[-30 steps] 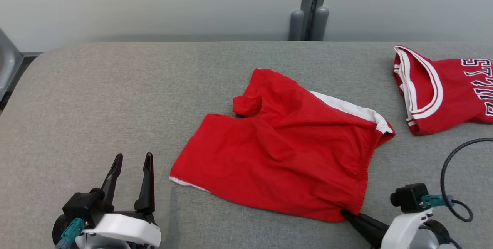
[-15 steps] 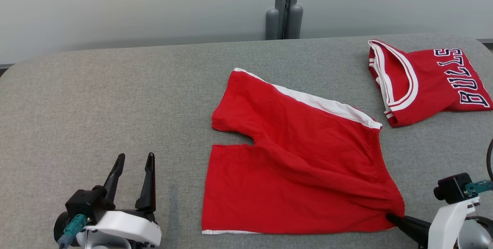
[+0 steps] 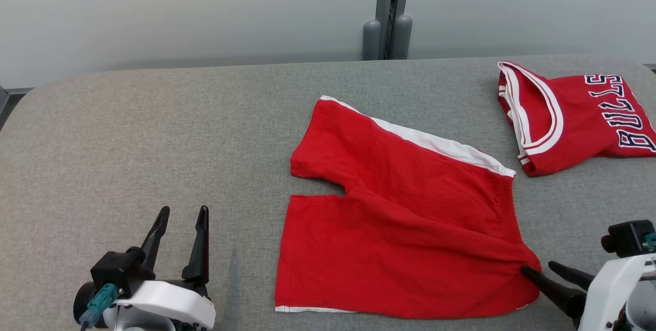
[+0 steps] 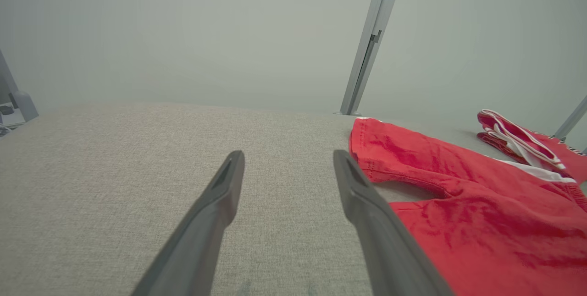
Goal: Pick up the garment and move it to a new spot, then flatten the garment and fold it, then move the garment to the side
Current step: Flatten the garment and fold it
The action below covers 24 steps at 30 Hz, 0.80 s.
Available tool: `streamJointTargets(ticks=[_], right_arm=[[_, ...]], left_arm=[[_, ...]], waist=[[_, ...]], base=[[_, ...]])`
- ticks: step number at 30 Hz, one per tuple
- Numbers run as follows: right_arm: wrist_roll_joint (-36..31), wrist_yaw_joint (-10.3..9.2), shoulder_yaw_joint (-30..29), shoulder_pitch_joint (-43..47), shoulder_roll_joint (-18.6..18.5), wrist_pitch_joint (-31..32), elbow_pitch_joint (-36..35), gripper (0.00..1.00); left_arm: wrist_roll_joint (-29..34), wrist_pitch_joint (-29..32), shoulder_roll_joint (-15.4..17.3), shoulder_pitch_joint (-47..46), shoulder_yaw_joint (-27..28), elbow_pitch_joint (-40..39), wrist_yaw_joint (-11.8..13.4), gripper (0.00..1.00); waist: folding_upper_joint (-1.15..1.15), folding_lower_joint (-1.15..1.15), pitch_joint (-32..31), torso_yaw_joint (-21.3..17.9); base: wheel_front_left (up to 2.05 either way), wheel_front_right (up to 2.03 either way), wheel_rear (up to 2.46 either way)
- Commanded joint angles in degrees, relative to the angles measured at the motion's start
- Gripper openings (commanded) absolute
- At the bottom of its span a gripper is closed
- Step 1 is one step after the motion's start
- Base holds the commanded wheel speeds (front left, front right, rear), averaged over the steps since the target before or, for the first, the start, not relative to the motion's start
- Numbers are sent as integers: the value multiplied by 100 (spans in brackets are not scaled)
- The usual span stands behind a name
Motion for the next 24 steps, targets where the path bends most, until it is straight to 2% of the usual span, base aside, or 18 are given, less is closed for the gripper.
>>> streamJointTargets(ticks=[1, 7, 11, 17, 24], right_arm=[[-45, 4, -89, 52, -34, -62, -32, 100], [-296, 3, -889, 436, -117, -272, -478, 100], [-898, 4, -1533, 604, -47, -813, -1023, 100], [-1962, 3, -2034, 643, 697, -1740, -1424, 100], [-2971, 4, -2252, 582, 1693, -2870, -1218, 100]], left_arm=[[-36, -6, 23, -38, 3, -16, 15, 100], [-45, 3, 64, 47, 1, -66, 55, 100], [-65, -4, 107, 113, 26, -119, 90, 100], [-34, -22, 105, 132, -19, -245, 114, 100], [5, -52, 100, 145, 17, -446, 162, 100]], waist=[[0, 0, -12, -2], [0, 0, -94, -37], [0, 0, -157, -85], [0, 0, -278, -83], [0, 0, -344, -23]], base=[[0, 0, 0], [0, 0, 0], [0, 0, 0], [0, 0, 0], [0, 0, 0]])
